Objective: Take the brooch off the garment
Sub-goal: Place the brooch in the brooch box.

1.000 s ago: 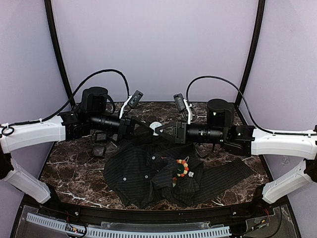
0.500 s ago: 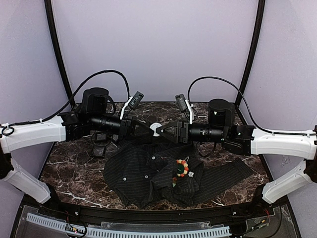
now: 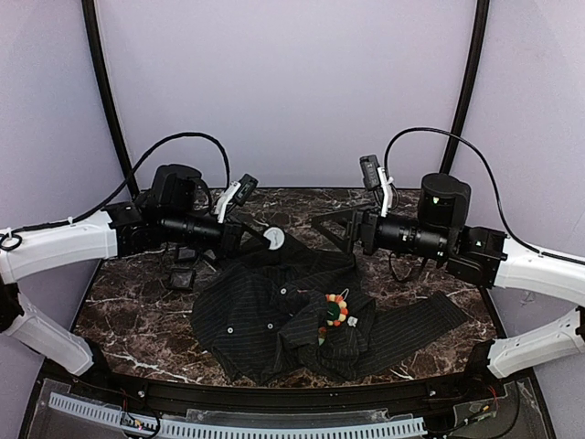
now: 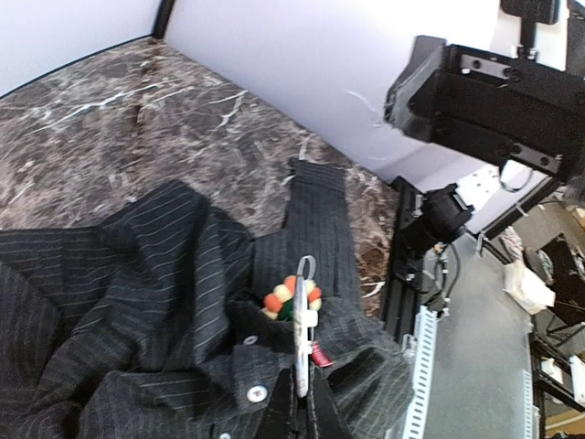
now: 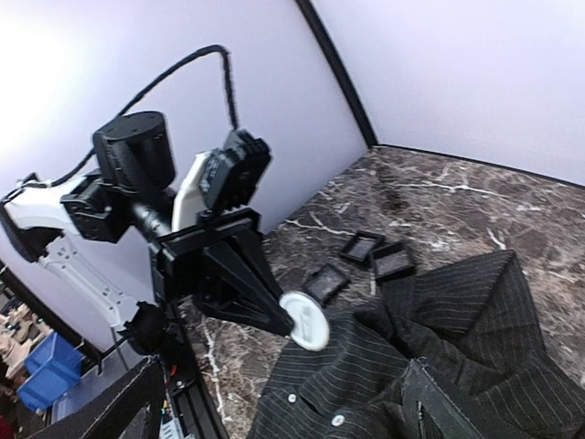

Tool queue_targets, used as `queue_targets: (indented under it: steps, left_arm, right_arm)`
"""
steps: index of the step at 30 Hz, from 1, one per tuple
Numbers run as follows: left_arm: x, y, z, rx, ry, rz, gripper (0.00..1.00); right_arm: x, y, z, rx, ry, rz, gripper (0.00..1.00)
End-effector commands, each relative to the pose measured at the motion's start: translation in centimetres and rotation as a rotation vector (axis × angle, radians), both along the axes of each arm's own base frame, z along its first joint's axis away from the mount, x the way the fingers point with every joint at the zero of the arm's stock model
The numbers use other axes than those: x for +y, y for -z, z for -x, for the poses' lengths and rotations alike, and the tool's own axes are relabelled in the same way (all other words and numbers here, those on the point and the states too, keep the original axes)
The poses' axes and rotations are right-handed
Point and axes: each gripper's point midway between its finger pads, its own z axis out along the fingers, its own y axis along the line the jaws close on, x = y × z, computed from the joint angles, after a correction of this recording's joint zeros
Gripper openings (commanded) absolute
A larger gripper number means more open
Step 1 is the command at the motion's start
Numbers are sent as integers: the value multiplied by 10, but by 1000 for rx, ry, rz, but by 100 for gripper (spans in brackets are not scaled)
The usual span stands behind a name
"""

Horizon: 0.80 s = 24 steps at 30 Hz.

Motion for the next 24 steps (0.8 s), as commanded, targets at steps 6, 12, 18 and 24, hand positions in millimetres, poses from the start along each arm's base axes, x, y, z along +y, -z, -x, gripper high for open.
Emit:
queue_targets:
  steps: [6,12,18,24]
  left_arm:
    - [131,52,-62,-31,-513,-437,1]
    - [230,107,-90,72,-810,-796,1]
    - [247,137,-97,128,-828,-909,1]
    - [253,167,-103,190,-811,-1006,1]
  right_arm:
    - [-58,30,-53,10,348,215,94]
    - [-62,44,-61,44,354,225,94]
    - [-65,56,-63,74,349,226,94]
    - [-67,62,-63,93,343,225,94]
